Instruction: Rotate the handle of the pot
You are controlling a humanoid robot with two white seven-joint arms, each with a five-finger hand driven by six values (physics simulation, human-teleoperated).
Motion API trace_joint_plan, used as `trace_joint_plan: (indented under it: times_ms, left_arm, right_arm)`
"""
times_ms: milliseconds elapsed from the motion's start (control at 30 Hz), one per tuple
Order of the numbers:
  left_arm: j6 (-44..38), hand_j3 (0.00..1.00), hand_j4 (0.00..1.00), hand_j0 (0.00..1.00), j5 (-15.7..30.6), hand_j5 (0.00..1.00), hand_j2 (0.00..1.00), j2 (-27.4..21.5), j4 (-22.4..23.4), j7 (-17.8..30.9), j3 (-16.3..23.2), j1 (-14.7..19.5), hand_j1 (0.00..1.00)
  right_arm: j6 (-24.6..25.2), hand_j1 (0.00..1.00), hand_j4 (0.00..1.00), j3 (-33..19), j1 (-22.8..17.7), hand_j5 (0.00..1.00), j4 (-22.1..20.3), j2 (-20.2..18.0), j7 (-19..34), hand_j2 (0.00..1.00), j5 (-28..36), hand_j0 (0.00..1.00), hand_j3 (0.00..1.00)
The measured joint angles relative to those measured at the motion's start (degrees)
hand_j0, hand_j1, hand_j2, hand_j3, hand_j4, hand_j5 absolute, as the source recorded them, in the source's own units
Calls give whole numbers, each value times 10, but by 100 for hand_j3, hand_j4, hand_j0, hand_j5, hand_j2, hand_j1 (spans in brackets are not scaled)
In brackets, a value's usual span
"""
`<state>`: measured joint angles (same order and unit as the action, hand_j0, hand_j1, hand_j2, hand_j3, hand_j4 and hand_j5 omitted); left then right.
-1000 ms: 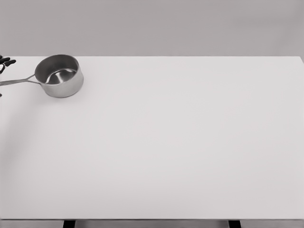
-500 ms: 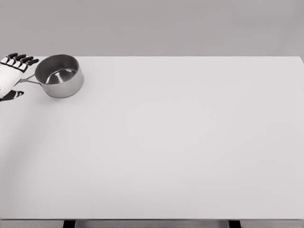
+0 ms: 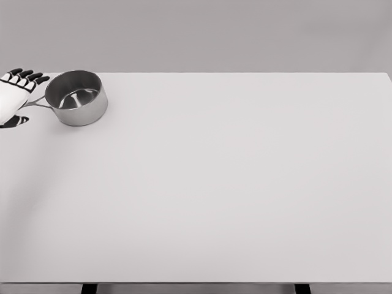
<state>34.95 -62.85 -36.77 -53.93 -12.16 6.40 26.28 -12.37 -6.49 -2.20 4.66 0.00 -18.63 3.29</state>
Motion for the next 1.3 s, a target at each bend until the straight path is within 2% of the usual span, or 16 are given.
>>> trace_joint_plan:
  times_ms: [233,633,1300]
  left_arm:
    - [0,100,100,100,-11,100,100,0,15,0,0,17,100]
    - [0,100,100,100,-16,100,100,3,32,0,0,22,100]
    - [0,100,100,100,-37,100,100,12,87,1,2,69,100]
  right_arm:
    - [0,100,100,0,0,100,0,0,0,100,0,100,100]
    - [0,100,100,0,0,100,0,0,0,100,0,100,100]
    - [0,100,100,0,0,100,0,0,0,100,0,100,100]
